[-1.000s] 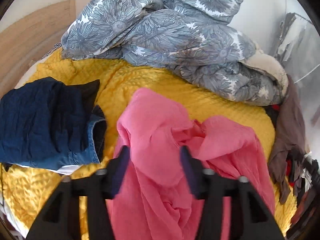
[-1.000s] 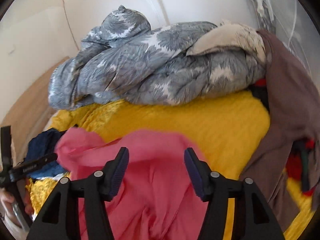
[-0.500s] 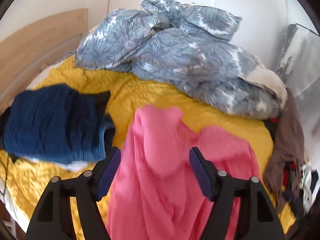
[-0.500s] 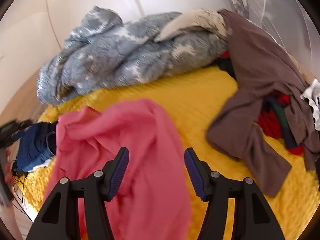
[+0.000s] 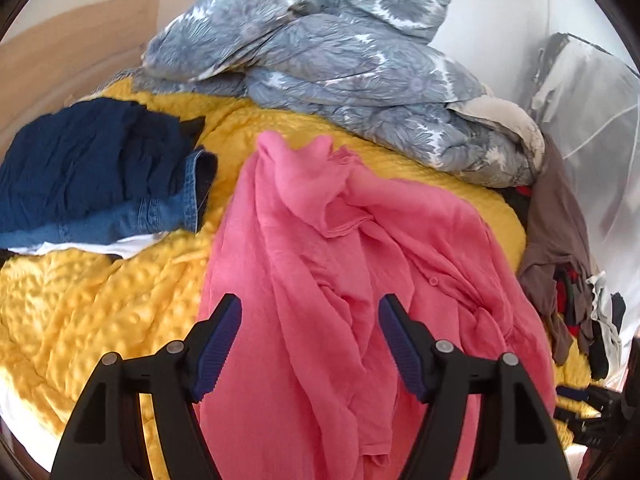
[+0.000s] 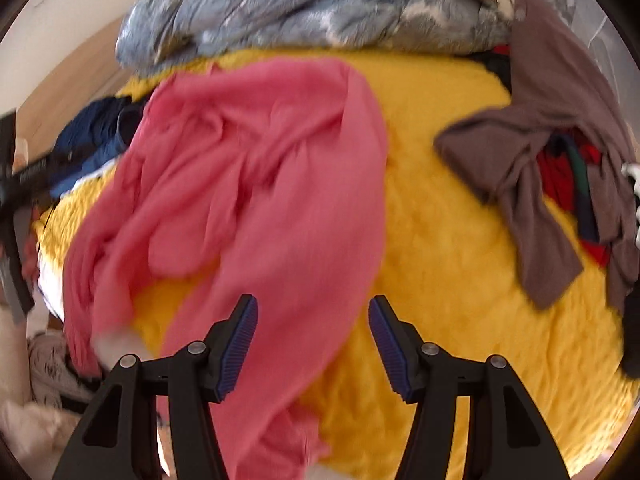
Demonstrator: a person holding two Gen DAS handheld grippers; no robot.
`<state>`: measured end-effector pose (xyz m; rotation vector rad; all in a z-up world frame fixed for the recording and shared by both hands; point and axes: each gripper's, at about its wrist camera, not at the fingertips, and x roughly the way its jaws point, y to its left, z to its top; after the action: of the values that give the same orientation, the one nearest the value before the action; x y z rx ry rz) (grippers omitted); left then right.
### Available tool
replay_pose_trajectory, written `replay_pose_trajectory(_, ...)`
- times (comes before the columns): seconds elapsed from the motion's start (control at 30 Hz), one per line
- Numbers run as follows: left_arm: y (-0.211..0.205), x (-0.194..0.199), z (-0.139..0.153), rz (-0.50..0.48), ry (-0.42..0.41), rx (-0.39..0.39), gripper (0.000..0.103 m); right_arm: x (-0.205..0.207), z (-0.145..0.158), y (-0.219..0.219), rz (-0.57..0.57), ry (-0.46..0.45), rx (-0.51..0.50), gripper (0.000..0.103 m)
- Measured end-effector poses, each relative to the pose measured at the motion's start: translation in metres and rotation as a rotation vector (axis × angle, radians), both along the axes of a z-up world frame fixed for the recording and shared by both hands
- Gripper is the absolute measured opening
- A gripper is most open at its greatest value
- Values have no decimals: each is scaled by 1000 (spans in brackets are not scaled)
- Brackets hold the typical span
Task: Fold clothes
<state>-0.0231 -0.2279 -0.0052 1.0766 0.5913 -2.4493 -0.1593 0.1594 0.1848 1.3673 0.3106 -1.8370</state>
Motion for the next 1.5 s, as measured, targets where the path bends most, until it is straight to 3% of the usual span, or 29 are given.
replay_pose_trajectory(0.1, 3, 1, 1, -10, 7, 9, 74, 11, -8, 13, 27, -61, -17, 60)
replay_pose_trajectory(0.27, 1, 1, -1, -12, 15, 50, 74, 20, -10, 14, 49, -85, -46, 57)
replay_pose_trajectory(0.3, 1, 1, -1, -13, 16, 58, 74, 21, -10, 15, 53, -90, -52, 49)
replay_pose_trajectory(0.33, 2, 1, -1, -13, 19, 61, 74, 23, -10, 15, 58, -95, -57, 17)
replay_pose_trajectory(0.37, 2, 1, 0, -14, 21, 63, 74, 25, -11, 15, 62, -99, -63, 1)
replay_pose_trajectory(0.53, 4, 5, 4, -3, 36, 39, 74, 2, 4, 45, -146, -8, -113, 1)
replay_pose_trajectory(0.83, -12, 15, 3, 33, 46, 83, 74, -33, 28, 109, -545, 187, -151, 1)
replay_pose_trajectory(1.07, -15, 23, 5, 37, 54, 75, 74, -60, 46, 159, -855, 340, -179, 5)
replay_pose_trajectory(1.1, -16, 24, 5, 38, 54, 72, 74, -59, 47, 157, -847, 351, -172, 7)
replay_pose_trajectory(1.13, -17, 26, 5, 40, 53, 69, 74, -55, 48, 149, -809, 358, -164, 19)
replay_pose_trajectory(1.17, -18, 28, 5, 42, 53, 66, 74, -49, 49, 139, -763, 381, -142, 44)
replay_pose_trajectory(1.23, -22, 33, 5, 49, 55, 73, 74, -34, 54, 119, -683, 455, -91, 68)
replay_pose_trajectory(1.3, -24, 37, 5, 55, 61, 81, 74, -17, 66, 108, -675, 578, -78, 69)
replay_pose_trajectory(1.37, -26, 42, 6, 57, 68, 82, 74, -8, 76, 108, -696, 627, -112, 69)
replay_pose_trajectory(1.43, -23, 44, 6, 43, 64, 71, 74, -5, 77, 110, -635, 538, -270, 69)
replay_pose_trajectory(1.5, -17, 44, 5, 9, 51, 61, 74, -6, 65, 94, -484, 296, -426, 69)
